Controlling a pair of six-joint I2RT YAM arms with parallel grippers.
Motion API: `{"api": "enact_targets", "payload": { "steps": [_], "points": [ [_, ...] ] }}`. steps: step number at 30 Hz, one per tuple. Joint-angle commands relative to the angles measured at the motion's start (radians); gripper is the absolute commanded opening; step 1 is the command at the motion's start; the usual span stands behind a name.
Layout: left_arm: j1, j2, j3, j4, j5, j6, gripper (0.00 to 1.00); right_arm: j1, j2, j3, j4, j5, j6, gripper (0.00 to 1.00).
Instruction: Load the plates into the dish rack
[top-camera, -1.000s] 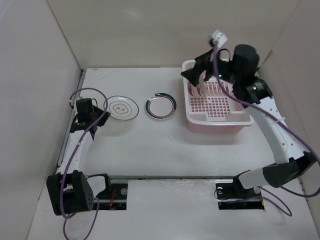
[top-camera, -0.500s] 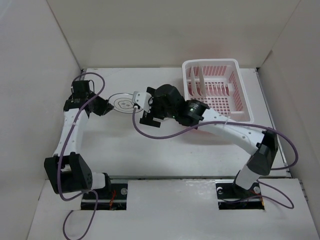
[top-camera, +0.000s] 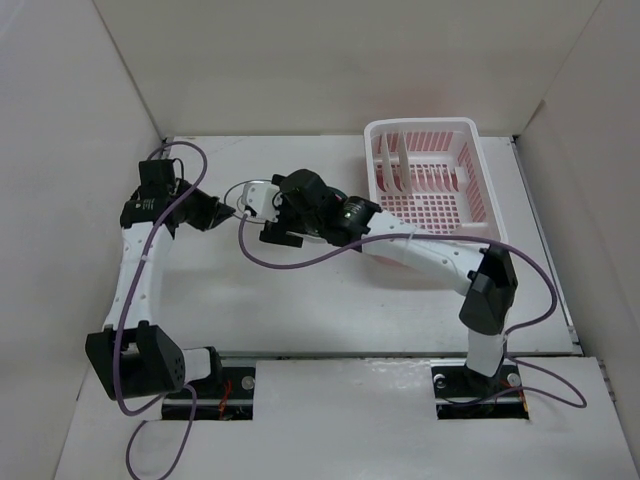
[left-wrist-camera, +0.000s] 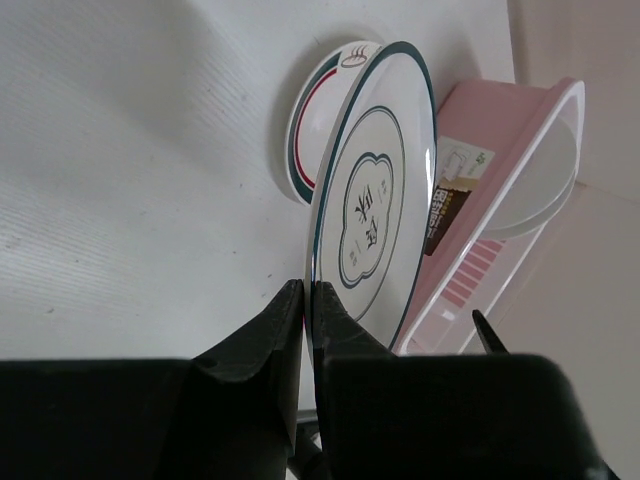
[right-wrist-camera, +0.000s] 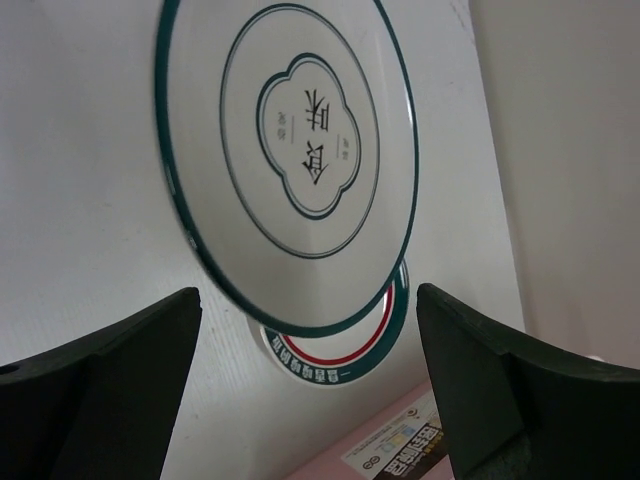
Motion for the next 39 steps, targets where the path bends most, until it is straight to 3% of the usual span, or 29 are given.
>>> {"api": "enact_targets", "payload": {
  "steps": [1,4,9,10,11,13,15,19,25,26,28,29,31,32,35,38,39],
  "points": [
    [-0.008,-0.056,0.044,0.010,0.054,-0.015,0.00,0.010,0.009,0.055,0.089,0.066,0.006,0.92],
    [-0.020,-0.056,0.044,0.022,0.065,-0.024,0.00,0.010,0.061,0.078,0.089,0.076,-0.003,0.92],
    [-0.053,-0.056,0.044,0.040,0.098,-0.033,0.00,0.010,0.107,0.107,0.089,0.076,0.006,0.77],
    [-0.062,-0.056,0.044,0.040,0.098,-0.033,0.00,0.010,0.121,0.107,0.089,0.067,0.017,0.70],
    [-0.062,-0.056,0.044,0.040,0.098,-0.033,0.00,0.010,0.133,0.107,0.089,0.067,0.017,0.70],
    [-0.062,-0.056,0.044,0.040,0.098,-0.033,0.00,0.010,0.133,0.116,0.089,0.057,0.029,0.51],
    [-0.062,-0.056,0.044,0.040,0.089,-0.033,0.00,0.010,0.133,0.116,0.089,0.057,0.040,0.21],
    [-0.062,-0.056,0.044,0.051,0.078,-0.033,0.00,0.010,0.119,0.090,0.089,0.068,0.049,0.00],
    [-0.062,-0.056,0.024,0.175,0.100,-0.033,0.00,0.010,0.055,0.059,0.098,0.077,0.070,0.00],
    [-0.062,-0.056,0.012,0.201,0.110,-0.033,0.07,0.010,0.044,0.050,0.098,0.091,0.084,0.00],
    [-0.062,-0.056,0.012,0.235,0.111,-0.033,0.36,0.010,0.006,0.050,0.110,0.109,0.095,0.00],
    [-0.062,-0.056,0.012,0.254,0.111,-0.024,0.64,0.010,-0.008,0.041,0.121,0.137,0.095,0.00],
    [-0.062,-0.046,0.035,0.263,0.047,0.005,0.95,0.010,-0.058,0.041,0.121,0.163,0.125,0.00],
    [-0.062,-0.033,0.044,0.263,0.026,0.048,1.00,-0.022,-0.078,0.059,0.121,0.163,0.145,0.00],
    [-0.062,-0.018,0.070,0.235,-0.058,0.120,1.00,-0.085,-0.163,0.104,0.094,0.149,0.256,0.00],
    [-0.077,0.008,0.070,0.192,-0.139,0.212,1.00,-0.223,-0.270,0.104,0.074,0.085,0.395,0.00],
    [-0.088,0.017,0.081,0.167,-0.161,0.232,1.00,-0.322,-0.299,0.104,0.074,0.030,0.434,0.00]
  ]
}}
